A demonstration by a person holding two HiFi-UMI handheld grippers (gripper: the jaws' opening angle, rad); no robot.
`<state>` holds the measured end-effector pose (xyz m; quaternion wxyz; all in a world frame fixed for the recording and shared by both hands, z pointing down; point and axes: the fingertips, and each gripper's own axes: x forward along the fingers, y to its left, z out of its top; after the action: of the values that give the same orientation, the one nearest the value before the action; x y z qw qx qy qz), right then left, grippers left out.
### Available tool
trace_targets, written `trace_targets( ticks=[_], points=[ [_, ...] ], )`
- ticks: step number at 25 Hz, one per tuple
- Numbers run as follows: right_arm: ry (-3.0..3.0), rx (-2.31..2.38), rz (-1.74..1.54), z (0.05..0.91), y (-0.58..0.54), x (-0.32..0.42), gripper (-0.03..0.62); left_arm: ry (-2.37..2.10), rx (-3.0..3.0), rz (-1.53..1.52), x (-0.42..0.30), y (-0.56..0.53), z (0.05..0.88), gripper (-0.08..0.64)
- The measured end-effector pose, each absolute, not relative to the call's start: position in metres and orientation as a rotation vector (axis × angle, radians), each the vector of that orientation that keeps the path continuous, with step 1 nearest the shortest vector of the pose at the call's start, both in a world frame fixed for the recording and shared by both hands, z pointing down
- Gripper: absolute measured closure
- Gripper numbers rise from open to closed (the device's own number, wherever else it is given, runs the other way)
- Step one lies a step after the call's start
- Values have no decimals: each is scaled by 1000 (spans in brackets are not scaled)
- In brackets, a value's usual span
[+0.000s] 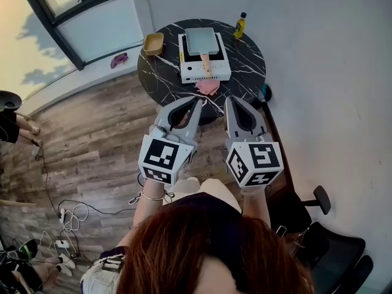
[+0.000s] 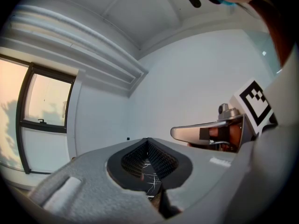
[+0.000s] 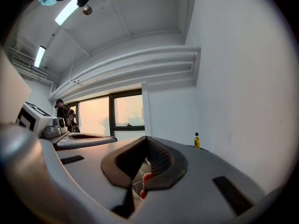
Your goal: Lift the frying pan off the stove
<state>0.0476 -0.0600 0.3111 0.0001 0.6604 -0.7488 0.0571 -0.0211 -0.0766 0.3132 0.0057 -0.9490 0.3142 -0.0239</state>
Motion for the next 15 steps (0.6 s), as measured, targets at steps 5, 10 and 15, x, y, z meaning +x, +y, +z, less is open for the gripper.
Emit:
trace_targets(
  ticks=[5,10,15],
  points=[
    [-2333,2102,196,311,-68,47,583,965,-2977,-77,-25,-85,313,548],
    [-2321,2113,204,313,-79,46,583,968,-2983,-76,-31,-95,315,548],
    [-2316,2102,209,315,-87,47,583,981,-2978,-65,-32,-102,315,548]
  ],
)
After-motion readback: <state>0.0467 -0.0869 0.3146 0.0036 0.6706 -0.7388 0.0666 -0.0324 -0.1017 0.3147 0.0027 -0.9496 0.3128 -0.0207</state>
